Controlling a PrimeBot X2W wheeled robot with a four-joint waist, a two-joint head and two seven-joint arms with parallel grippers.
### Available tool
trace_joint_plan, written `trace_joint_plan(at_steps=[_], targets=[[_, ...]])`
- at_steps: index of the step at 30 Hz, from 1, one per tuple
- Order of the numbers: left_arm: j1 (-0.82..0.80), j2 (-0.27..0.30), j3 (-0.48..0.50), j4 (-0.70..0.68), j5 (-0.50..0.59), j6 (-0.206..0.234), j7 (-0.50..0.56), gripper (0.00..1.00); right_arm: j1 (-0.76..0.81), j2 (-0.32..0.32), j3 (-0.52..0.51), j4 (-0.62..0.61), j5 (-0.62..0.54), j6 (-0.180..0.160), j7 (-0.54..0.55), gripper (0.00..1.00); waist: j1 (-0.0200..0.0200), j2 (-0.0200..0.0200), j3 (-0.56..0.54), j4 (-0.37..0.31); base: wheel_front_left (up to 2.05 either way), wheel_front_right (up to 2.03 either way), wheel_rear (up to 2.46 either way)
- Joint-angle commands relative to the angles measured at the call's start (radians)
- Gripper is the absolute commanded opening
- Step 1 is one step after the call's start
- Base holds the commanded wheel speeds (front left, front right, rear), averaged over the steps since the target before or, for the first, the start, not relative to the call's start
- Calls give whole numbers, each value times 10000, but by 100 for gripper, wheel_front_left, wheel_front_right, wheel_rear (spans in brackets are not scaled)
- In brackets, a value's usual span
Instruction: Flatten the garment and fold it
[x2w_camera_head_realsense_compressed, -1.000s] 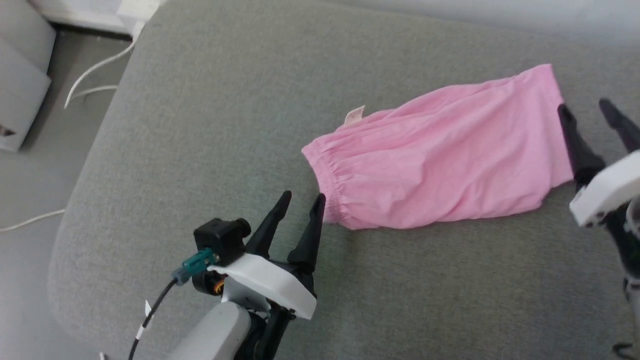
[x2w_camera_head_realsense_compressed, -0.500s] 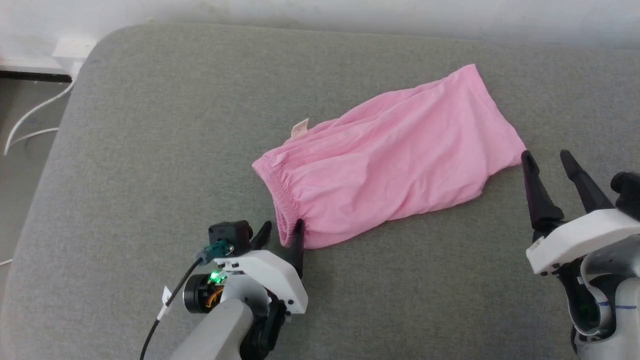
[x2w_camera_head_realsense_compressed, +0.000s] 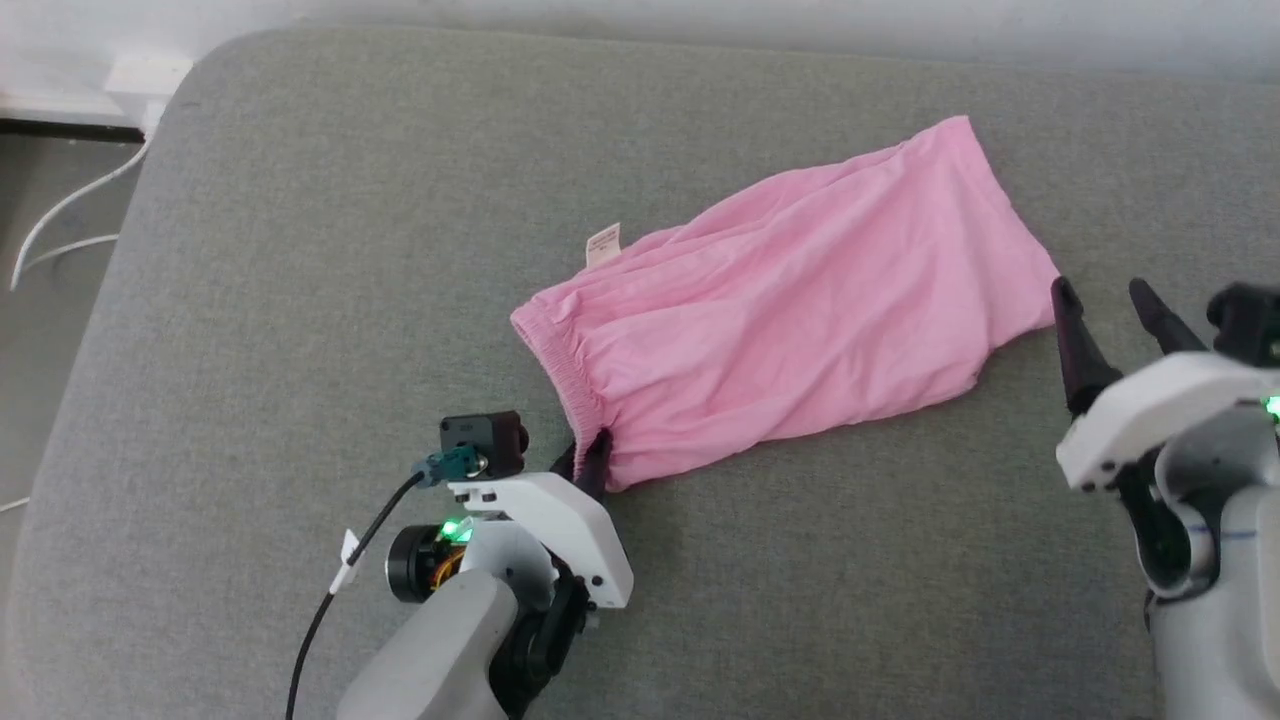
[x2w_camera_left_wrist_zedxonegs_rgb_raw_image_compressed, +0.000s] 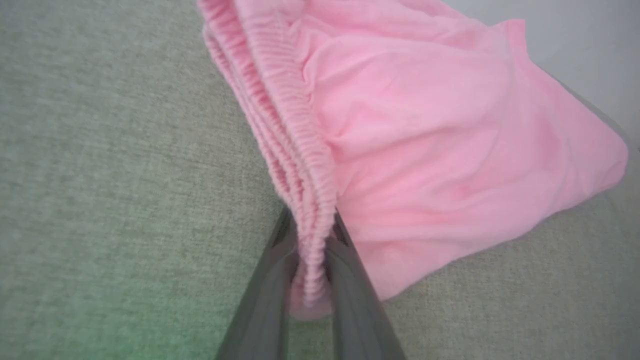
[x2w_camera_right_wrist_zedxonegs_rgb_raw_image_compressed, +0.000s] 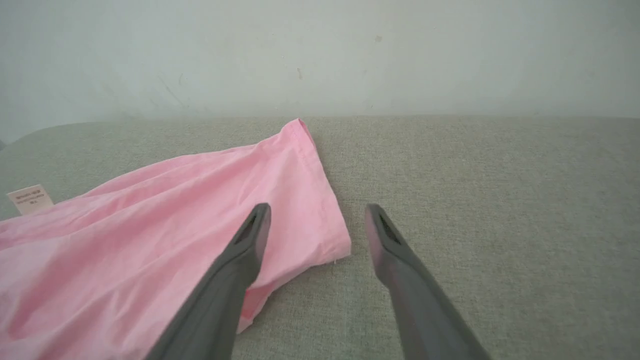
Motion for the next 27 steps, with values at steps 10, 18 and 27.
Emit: trace_joint_plan(at_steps=[10,18,27], targets=[[-123,-299,-378,127,0,-326,27,0,-2479,77,-929,3214,-953,-9,2464,100,0,-1,467,504,0,0,0],[-252,-368,-432,145,-15,-531,-175,0,-3263,88,-1047,3995,-1265,-9,4243,47,0,-1,673,647,0,0,0],[-97,-190,-406,61,-14,-588,-417,0,-2501,35,-778,2761,-833,-9,3976,0,0,-1,98,501,0,0,0]])
